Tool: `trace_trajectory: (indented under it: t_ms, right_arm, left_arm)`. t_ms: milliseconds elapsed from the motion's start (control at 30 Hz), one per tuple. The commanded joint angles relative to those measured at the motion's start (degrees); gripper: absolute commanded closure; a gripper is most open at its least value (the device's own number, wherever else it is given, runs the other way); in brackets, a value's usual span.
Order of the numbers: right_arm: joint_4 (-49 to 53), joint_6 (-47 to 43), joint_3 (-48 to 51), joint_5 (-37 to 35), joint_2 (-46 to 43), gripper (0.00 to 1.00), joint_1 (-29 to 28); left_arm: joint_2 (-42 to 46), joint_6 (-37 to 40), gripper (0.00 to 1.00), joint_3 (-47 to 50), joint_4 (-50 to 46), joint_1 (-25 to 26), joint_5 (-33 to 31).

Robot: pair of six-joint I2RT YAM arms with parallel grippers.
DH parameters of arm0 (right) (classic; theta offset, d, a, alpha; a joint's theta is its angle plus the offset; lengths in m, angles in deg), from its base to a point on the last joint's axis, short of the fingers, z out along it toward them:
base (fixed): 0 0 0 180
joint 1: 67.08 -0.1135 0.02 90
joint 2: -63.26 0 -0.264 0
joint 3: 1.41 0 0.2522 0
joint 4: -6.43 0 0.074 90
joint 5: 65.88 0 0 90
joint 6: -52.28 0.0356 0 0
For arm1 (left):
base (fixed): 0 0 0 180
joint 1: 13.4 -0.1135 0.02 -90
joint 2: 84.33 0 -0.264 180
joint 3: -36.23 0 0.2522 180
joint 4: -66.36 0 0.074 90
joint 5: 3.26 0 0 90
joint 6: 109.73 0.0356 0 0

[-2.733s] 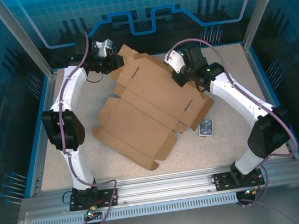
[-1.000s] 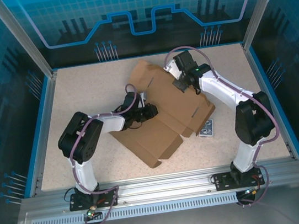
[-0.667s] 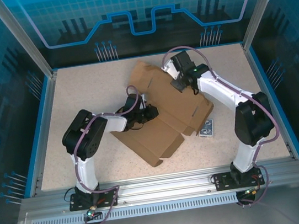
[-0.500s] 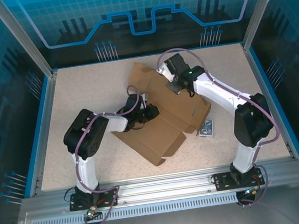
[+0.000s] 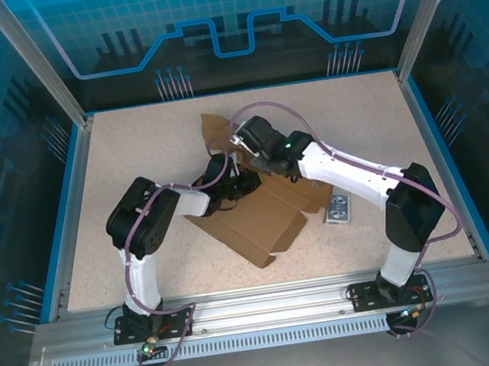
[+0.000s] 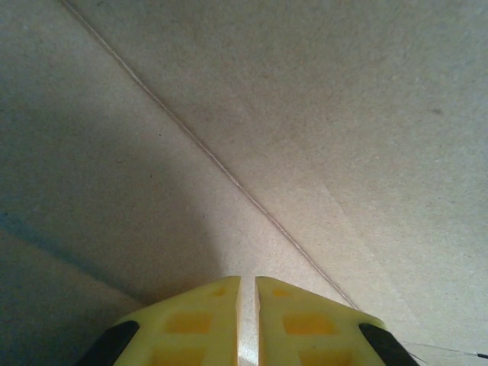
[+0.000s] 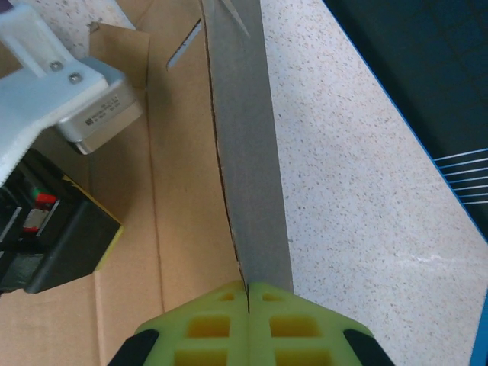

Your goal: Fold the paper box

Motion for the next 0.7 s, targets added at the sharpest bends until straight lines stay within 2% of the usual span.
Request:
trace_trajectory:
  t_ms: [0,467,667]
  right_arm:
    - [-1.9,-1.32,2.25,-3.4,-1.16,1.0,-0.59]
    - [-20.15,-18.14,8.7,-11.63,-4.0,1.0,-1.67]
    - [-26.86,-25.77,9.66,-11.57,-3.4,1.0,-0.91]
  left_arm:
    - [-0.9,-0.42,0.85,1.53,-0.04,0.67,-0.53]
    - [3.06,-1.25,0.73,2.66,1.76,-0.2,0.95]
    - [6.21,-1.82,0.65,3.94,1.72,-1.31,1.64]
